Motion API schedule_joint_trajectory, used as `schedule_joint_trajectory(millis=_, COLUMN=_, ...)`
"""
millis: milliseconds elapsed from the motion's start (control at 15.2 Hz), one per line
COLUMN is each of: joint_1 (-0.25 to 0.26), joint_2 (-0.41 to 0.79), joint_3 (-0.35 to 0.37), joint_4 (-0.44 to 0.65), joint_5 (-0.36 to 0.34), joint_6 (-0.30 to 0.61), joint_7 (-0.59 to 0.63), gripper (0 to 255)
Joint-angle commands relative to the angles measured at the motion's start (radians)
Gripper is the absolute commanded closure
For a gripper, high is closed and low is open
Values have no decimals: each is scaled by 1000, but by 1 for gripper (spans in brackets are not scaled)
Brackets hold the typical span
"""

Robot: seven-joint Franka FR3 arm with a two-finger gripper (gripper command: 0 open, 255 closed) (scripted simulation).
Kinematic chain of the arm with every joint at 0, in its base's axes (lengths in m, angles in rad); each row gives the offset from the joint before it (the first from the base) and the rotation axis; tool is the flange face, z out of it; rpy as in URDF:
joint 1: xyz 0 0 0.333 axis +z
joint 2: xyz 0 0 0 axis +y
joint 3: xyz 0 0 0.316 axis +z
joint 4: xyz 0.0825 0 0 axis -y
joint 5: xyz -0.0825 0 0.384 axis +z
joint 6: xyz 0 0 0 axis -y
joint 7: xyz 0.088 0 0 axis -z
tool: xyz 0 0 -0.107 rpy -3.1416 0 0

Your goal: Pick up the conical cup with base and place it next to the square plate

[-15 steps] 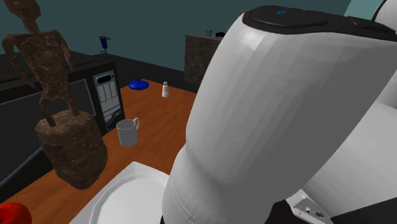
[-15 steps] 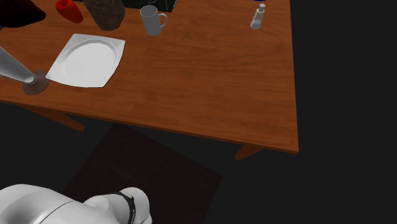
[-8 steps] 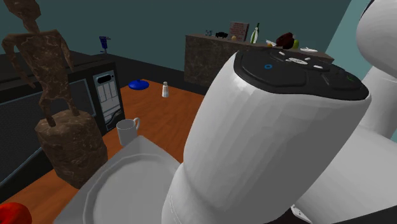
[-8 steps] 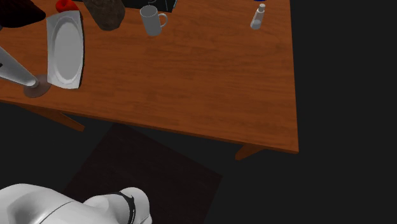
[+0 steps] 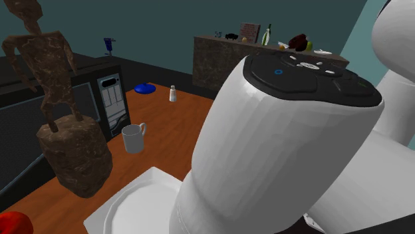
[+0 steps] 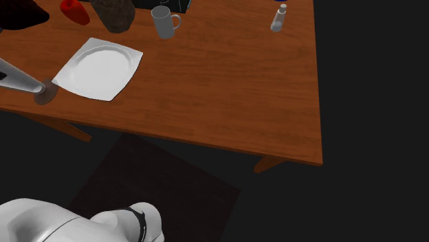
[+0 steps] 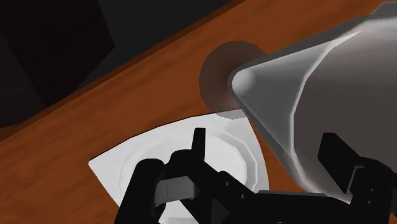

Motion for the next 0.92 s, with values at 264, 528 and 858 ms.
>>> schedule_joint_trajectory(millis=264, joint_1=19, joint_2=-133, joint_3=-43, joint_4=32, joint_5=162, joint_6=-94, joint_7=-114, gripper=0)
schedule_joint_trajectory(millis=528, joint_1=34, joint_2=-158, joint_3=-64, joint_4=43, joint_5=187, joint_6=-121, joint_7=-132, gripper=0)
schedule_joint_trajectory(millis=858, joint_1=35, joint_2=-157, joint_3=-64, joint_4=43, joint_5=187, joint_6=-121, joint_7=-132, gripper=0)
